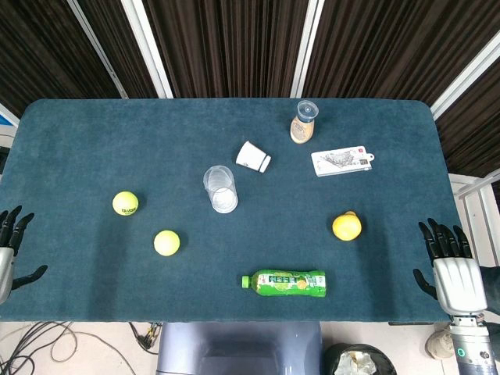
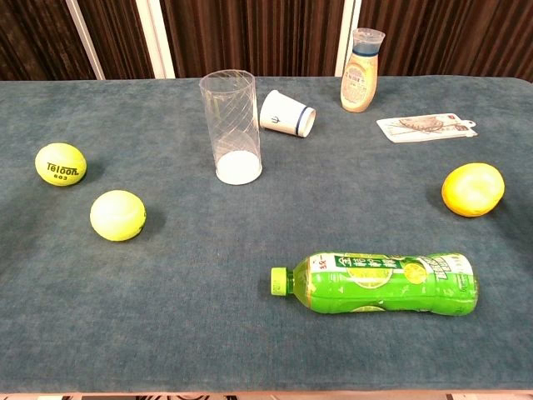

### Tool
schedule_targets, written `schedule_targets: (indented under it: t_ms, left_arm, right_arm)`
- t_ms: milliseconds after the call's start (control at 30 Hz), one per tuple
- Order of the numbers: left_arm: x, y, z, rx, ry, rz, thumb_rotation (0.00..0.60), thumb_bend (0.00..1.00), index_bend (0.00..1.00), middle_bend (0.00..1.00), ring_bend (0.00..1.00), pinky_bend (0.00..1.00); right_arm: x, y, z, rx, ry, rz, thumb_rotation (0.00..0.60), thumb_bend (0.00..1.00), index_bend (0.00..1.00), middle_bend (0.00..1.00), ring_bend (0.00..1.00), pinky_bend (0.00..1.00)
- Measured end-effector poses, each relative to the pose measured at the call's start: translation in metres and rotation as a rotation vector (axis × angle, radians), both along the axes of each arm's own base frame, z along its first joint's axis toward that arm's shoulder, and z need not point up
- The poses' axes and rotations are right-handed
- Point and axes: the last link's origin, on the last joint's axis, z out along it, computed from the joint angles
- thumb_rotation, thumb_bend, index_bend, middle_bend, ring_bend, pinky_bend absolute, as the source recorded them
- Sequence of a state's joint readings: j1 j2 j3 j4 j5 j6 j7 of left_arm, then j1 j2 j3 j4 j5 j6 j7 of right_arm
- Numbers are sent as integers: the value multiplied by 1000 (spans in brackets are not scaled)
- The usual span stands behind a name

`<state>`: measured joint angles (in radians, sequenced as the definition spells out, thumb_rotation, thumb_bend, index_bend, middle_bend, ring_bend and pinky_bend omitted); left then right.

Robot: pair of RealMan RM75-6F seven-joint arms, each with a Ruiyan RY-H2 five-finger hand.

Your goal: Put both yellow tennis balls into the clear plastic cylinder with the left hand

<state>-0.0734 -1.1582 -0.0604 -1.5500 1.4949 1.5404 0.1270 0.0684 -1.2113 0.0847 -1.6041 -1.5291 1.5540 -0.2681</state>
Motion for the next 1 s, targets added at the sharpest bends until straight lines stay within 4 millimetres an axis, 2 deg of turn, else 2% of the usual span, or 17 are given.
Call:
schedule_targets:
  t_ms: [800,1000]
  left_arm:
    - [3,1,-2,-18,-14,-25,600,0,118,0,0,52]
    - [13,13,-9,-89,31,-81,600,0,118,11,0,57]
  right_arm:
    - [-2,0,1,-6,3,-10,600,340,28,75,119,87]
    - [-1,0,1,-8,3,-8,600,340,28,75,118,87]
